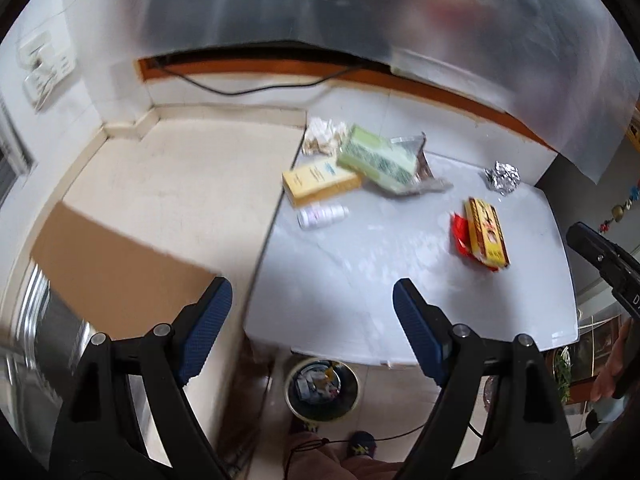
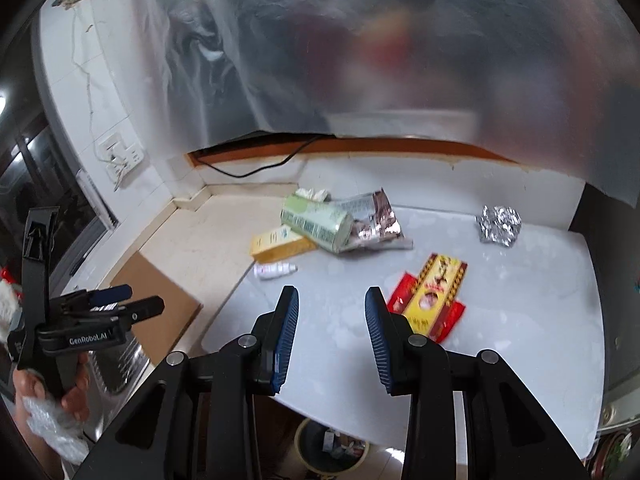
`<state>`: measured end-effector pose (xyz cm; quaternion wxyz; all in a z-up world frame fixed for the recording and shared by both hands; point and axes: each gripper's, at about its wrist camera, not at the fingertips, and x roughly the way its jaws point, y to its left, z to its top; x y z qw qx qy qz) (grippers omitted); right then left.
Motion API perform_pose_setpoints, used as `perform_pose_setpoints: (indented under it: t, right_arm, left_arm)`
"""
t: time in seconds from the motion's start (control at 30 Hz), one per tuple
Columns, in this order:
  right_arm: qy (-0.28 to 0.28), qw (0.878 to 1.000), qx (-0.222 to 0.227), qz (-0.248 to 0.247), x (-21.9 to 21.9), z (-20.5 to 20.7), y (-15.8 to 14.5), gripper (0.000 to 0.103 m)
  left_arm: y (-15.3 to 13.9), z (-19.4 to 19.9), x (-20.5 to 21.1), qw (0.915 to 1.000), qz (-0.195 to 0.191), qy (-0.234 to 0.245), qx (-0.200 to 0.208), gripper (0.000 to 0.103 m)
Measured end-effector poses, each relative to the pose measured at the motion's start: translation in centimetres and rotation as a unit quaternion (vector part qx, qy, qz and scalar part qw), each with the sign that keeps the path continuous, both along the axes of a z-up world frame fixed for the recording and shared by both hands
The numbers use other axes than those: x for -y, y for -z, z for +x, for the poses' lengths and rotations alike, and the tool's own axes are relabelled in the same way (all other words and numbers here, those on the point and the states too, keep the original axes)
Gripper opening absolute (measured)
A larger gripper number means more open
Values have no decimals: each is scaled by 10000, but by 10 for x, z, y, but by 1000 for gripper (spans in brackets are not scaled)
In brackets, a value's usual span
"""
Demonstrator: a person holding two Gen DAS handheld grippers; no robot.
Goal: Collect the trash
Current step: 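Raise both tools back toward the table, then grasp the crumpled white tissue with the left gripper while the right gripper grasps the yellow spice box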
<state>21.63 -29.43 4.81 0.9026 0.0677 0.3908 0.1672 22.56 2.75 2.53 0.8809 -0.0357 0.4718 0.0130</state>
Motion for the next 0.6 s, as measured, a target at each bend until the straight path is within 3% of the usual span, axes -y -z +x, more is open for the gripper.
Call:
perform_pose_setpoints:
  t: [0.23, 0.47, 0.6]
  right_arm:
    - [376, 9992, -129, 25, -45, 63, 1, 35]
    - [617, 9973, -391, -7, -87, 125, 33, 35]
    - [629, 9973, -370, -83, -105, 155, 47, 35]
  left_arm:
    - [4, 85, -46, 9991, 10, 433, -21, 80]
    - [39, 171, -75, 9968, -150, 735, -273, 80]
    - [62, 205, -77, 9963, -31, 809, -302, 80]
